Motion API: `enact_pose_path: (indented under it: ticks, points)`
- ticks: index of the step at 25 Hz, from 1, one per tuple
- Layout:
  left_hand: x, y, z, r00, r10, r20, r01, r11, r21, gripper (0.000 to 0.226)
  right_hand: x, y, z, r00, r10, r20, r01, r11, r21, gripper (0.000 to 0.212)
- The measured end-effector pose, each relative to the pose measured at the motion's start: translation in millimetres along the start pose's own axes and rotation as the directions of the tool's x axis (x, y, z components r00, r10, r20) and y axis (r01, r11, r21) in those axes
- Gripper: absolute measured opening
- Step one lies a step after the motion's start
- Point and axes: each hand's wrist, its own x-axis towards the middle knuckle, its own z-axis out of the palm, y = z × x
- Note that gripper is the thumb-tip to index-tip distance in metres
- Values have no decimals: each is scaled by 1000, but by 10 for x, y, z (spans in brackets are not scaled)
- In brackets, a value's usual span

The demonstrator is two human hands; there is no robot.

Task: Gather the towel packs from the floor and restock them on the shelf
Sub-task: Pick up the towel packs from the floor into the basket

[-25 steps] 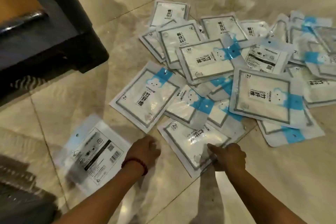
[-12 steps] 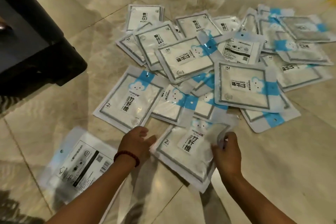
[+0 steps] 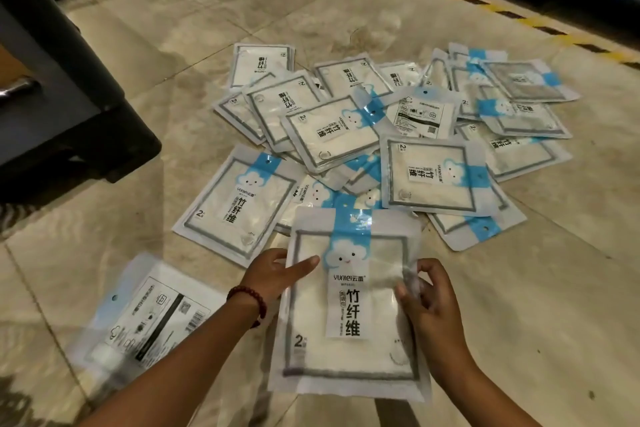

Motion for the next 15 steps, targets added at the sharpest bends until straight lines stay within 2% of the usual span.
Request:
enact_pose_path:
  ticks: [1,4,6,7,10,11,15]
  points:
    - [-39,15,-11,1000,-2,13,2,999,-46,46,-7,-39,52,999,-6,31,5,1000,24,29]
    - [-42,-72,-88,998,-17,62,33,961,-274,81,33,-122,218,990,6,141,-18,996,82,21]
    - [-46,-115,-169,999,-24,34,35,919,-393,82,118,-136,331,984,13,176,-25,998,63,18]
    - [-40,-130,-221,999,-47,11,48,909,-413,77,176,-143,401,984,18,177,-20,1000,13,18]
    - [-17,-174,-433,990,-61,-123,-4,881,-472,36,415,-104,672,980,99,175,-71,984,-162,16]
    - [-20,-191,-538,981,-66,-181,-27,882,-470,29,503,-86,771,978,131,164,-97,974,-204,16]
    - [-66,-384,-1081,895,-93,-436,-98,914,-395,25,884,6,1245,971,197,138,-153,948,-278,23]
